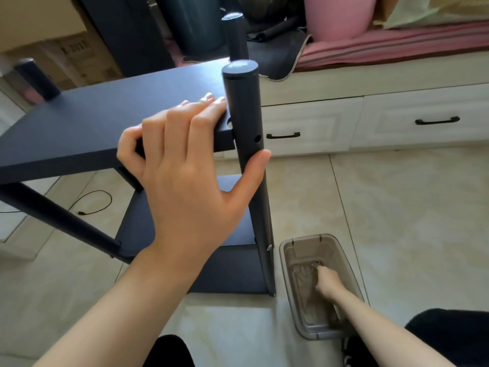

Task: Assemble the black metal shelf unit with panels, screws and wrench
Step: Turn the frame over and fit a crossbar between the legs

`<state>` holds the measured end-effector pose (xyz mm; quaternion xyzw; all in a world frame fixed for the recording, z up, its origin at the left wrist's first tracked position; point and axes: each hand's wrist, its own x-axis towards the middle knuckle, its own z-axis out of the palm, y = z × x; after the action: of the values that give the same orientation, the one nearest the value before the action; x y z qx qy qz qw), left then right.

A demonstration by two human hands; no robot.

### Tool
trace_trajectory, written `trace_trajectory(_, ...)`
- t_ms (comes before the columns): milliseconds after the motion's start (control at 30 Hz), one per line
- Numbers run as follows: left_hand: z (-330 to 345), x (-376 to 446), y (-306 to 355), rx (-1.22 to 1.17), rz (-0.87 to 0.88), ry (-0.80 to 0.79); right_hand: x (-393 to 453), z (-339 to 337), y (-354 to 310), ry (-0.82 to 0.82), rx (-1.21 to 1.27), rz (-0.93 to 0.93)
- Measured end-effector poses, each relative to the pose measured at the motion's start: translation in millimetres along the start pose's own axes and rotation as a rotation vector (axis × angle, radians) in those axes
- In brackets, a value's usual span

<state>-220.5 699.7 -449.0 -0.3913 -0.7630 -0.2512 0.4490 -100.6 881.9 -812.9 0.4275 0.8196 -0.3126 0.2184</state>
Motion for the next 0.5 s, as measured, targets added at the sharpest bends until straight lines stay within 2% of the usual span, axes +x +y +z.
trace_trajectory(200, -2, 0, 1, 0.005, -0.009, -0.013, -10, 1, 6, 0.0, -0.14, 0.002)
trace_trajectory(367, -2, 0, 1, 0.003, -0.006, -0.018, -4, 16, 16, 0.09, -0.119, -0.057)
trace_trajectory(500, -1, 0, 1, 0.013, -0.003, -0.021, -2, 14, 15, 0.128, -0.081, 0.011)
